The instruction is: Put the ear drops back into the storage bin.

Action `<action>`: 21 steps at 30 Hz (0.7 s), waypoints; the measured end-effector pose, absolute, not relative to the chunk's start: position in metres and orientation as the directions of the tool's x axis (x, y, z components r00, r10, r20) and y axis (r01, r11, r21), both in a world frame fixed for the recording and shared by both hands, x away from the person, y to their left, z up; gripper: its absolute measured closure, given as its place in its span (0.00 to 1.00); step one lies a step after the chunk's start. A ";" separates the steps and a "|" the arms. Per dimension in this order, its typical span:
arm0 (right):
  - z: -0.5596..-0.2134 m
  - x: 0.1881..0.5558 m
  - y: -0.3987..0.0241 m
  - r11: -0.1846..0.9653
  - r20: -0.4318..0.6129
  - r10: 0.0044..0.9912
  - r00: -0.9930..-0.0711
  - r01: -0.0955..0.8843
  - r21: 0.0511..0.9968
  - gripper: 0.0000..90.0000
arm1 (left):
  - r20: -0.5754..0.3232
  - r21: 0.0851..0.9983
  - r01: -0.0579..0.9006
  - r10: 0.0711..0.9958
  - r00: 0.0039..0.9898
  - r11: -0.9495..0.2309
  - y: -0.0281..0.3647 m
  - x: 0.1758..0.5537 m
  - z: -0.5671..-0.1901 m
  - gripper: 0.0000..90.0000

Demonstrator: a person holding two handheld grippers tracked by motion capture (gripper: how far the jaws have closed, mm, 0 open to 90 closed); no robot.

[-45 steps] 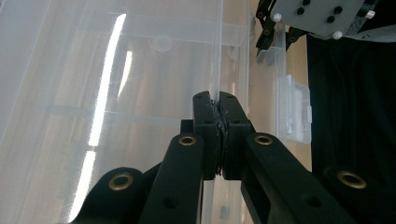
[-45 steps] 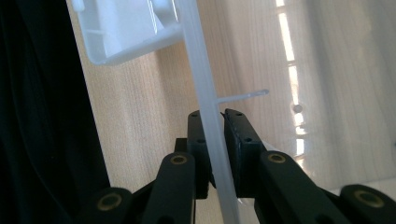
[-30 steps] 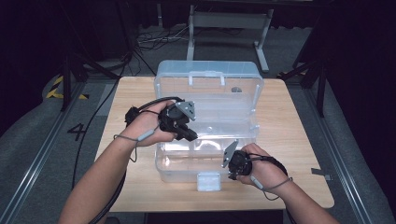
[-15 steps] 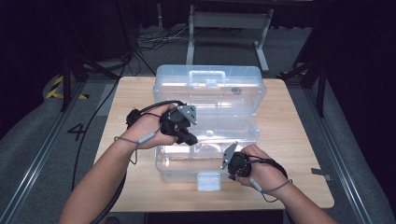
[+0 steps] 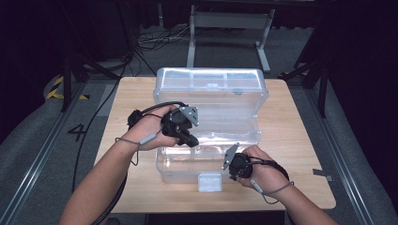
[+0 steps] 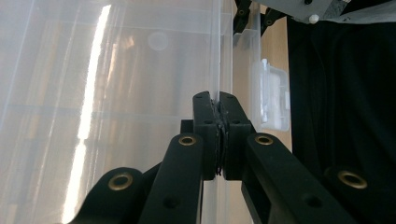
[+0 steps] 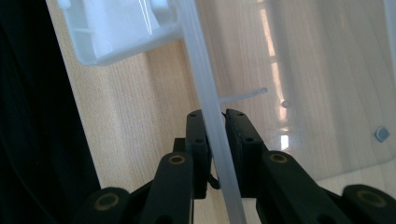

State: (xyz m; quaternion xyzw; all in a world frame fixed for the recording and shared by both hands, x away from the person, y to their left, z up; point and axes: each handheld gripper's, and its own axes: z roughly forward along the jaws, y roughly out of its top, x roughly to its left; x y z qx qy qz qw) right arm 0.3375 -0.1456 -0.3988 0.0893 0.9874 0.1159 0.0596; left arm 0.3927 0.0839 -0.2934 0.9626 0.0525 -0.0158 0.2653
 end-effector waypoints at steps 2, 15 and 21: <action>-0.399 0.338 -0.146 0.957 -0.097 0.189 -0.977 0.161 0.242 0.89 | -0.061 0.509 0.110 0.092 0.994 -0.853 0.084 0.393 -0.293 0.98; -0.381 0.334 -0.152 0.947 -0.106 0.196 -0.975 0.160 0.279 0.88 | -0.070 0.516 0.118 0.096 0.993 -0.848 0.085 0.394 -0.294 0.98; -0.366 0.331 -0.158 0.936 -0.099 0.200 -0.975 0.160 0.314 0.89 | -0.070 0.519 0.119 0.096 0.993 -0.847 0.085 0.394 -0.294 0.98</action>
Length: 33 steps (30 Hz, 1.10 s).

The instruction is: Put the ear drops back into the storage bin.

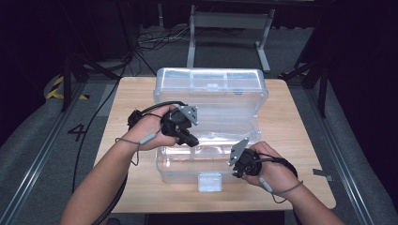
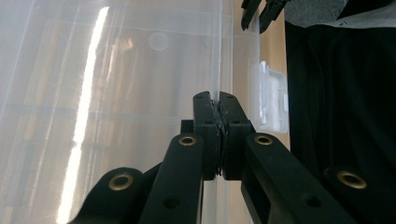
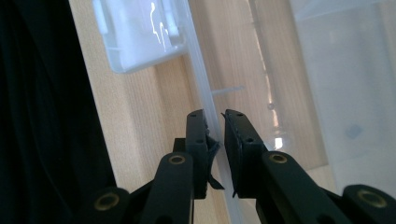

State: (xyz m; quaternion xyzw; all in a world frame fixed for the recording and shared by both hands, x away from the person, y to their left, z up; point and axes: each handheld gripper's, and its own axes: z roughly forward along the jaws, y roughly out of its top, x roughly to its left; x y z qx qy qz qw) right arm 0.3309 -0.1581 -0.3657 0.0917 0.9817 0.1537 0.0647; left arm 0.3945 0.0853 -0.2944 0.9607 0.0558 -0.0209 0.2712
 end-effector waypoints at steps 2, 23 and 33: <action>-0.364 0.330 -0.159 0.931 -0.094 0.213 -0.973 0.173 0.321 0.89 | -0.071 0.518 0.120 0.097 0.993 -0.847 0.085 0.394 -0.294 0.98; -0.328 0.325 -0.181 0.888 -0.080 0.229 -0.970 0.175 0.425 0.91 | -0.077 0.523 0.129 0.104 0.992 -0.843 0.086 0.394 -0.295 0.98; -0.315 0.328 -0.194 0.849 -0.069 0.251 -0.966 0.185 0.495 0.95 | -0.081 0.534 0.134 0.107 0.991 -0.835 0.088 0.394 -0.296 0.97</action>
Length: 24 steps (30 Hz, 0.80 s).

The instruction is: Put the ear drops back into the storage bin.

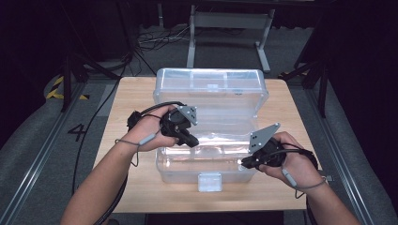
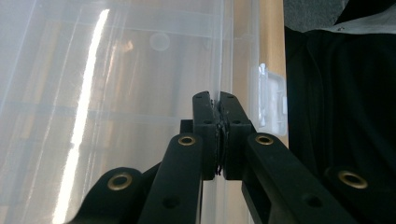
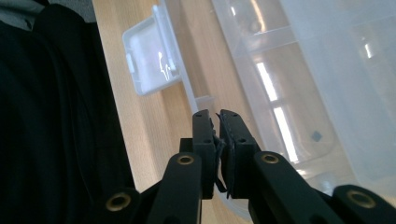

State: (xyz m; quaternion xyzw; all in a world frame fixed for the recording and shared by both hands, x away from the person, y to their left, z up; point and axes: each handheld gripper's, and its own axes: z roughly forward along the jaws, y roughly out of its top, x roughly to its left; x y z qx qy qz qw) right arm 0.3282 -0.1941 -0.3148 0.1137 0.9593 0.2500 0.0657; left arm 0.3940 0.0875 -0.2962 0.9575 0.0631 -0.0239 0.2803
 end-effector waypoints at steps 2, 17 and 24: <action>-0.313 0.328 -0.195 0.847 -0.069 0.252 -0.965 0.186 0.498 0.96 | -0.082 0.534 0.135 0.107 0.991 -0.835 0.088 0.394 -0.296 0.97; -0.299 0.338 -0.221 0.755 -0.063 0.340 -0.938 0.232 0.613 1.00 | -0.084 0.539 0.134 0.106 0.991 -0.832 0.089 0.394 -0.297 0.97; -0.294 0.343 -0.230 0.709 -0.063 0.390 -0.919 0.256 0.657 1.00 | -0.087 0.541 0.135 0.104 0.991 -0.830 0.089 0.394 -0.298 0.97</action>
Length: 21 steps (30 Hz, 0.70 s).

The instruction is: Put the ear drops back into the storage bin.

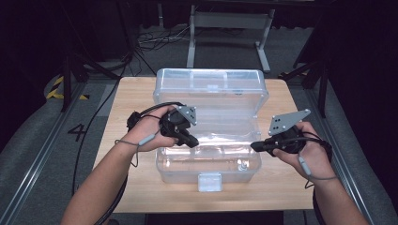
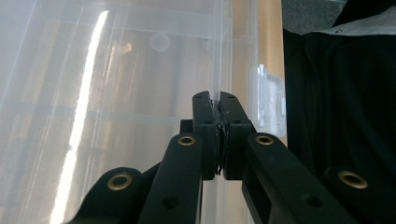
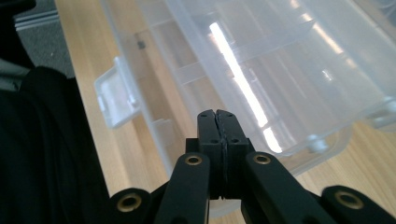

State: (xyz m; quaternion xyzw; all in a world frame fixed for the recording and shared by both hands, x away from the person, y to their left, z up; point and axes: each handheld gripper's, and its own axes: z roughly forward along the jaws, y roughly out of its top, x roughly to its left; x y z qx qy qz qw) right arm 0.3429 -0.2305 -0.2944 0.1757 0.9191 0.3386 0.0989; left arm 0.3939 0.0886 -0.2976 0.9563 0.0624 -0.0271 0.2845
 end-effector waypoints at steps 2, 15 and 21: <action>-0.293 0.346 -0.234 0.677 -0.063 0.419 -0.906 0.266 0.687 1.00 | -0.089 0.542 0.136 0.105 0.991 -0.829 0.089 0.394 -0.298 0.97; -0.294 0.360 -0.246 0.528 -0.009 0.505 -0.863 0.301 0.794 1.00 | -0.091 0.557 0.138 0.106 0.990 -0.819 0.092 0.392 -0.300 0.97; -0.296 0.364 -0.253 0.485 0.004 0.537 -0.844 0.313 0.817 1.00 | -0.084 0.568 0.135 0.106 0.991 -0.812 0.092 0.390 -0.302 0.97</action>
